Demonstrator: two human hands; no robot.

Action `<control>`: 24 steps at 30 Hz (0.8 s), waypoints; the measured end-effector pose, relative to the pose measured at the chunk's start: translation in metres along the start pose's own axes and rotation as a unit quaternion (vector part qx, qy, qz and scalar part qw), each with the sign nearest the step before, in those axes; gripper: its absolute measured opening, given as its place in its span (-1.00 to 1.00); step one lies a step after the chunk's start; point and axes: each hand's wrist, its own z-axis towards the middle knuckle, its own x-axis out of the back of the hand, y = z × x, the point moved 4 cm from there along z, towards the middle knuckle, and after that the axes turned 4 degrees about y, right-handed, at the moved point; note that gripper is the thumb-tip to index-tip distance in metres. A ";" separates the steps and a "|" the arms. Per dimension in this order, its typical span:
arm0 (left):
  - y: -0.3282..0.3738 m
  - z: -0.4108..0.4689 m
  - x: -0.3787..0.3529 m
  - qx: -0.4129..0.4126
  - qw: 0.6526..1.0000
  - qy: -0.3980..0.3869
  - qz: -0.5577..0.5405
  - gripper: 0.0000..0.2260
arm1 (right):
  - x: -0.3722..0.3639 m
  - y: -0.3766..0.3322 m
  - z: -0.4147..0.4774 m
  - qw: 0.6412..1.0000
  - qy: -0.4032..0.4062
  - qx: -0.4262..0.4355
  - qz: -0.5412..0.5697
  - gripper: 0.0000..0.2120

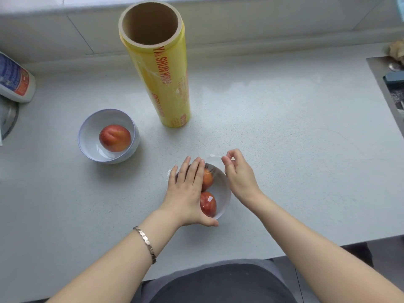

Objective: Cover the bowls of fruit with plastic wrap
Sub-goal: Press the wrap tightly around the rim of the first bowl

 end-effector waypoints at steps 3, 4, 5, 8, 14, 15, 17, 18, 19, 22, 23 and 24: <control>0.000 0.000 0.002 0.007 1.000 0.004 -0.017 0.24 | 0.007 -0.003 0.001 1.000 0.013 0.023 -0.011 -0.85; 0.000 0.000 0.003 0.008 1.000 0.005 -0.019 0.24 | 0.010 -0.003 0.001 0.999 0.015 0.034 -0.021 -0.86; 0.000 0.000 0.003 0.009 1.000 0.007 -0.019 0.24 | 0.012 -0.004 0.003 0.998 0.019 0.044 -0.033 -0.88; 0.000 0.002 0.004 0.017 0.999 0.016 -0.027 0.24 | 0.016 0.001 0.016 0.996 0.025 0.054 -0.062 -0.88; 0.001 0.002 0.005 0.035 0.998 0.034 -0.048 0.23 | -0.003 0.017 0.039 0.996 -0.024 -0.010 -0.087 -0.88; 0.001 0.003 0.005 0.039 0.997 0.035 -0.048 0.23 | -0.008 0.019 0.042 0.995 -0.039 -0.033 -0.091 -0.87; 0.001 0.003 0.005 0.049 0.997 0.035 -0.048 0.23 | -0.009 0.025 0.048 0.990 -0.046 -0.093 -0.099 -0.81; 0.001 0.002 0.004 0.057 0.997 0.034 -0.049 0.23 | -0.005 0.028 0.049 0.987 -0.034 -0.117 -0.102 -0.78; 0.002 0.001 0.003 0.069 0.996 0.035 -0.052 0.23 | 0.001 0.030 0.049 0.987 -0.024 -0.133 -0.087 -0.74; 0.001 -0.004 0.002 0.132 0.987 0.054 -0.073 0.23 | 0.013 0.034 0.035 0.977 -0.060 -0.194 0.064 -0.60; 0.001 -0.006 0.001 0.158 0.982 0.062 -0.084 0.24 | 0.014 0.035 0.027 0.969 -0.083 -0.214 0.095 -0.59; 0.001 -0.008 0.000 0.182 0.977 0.066 -0.095 0.25 | 0.014 0.036 0.020 0.961 -0.105 -0.230 0.111 -0.58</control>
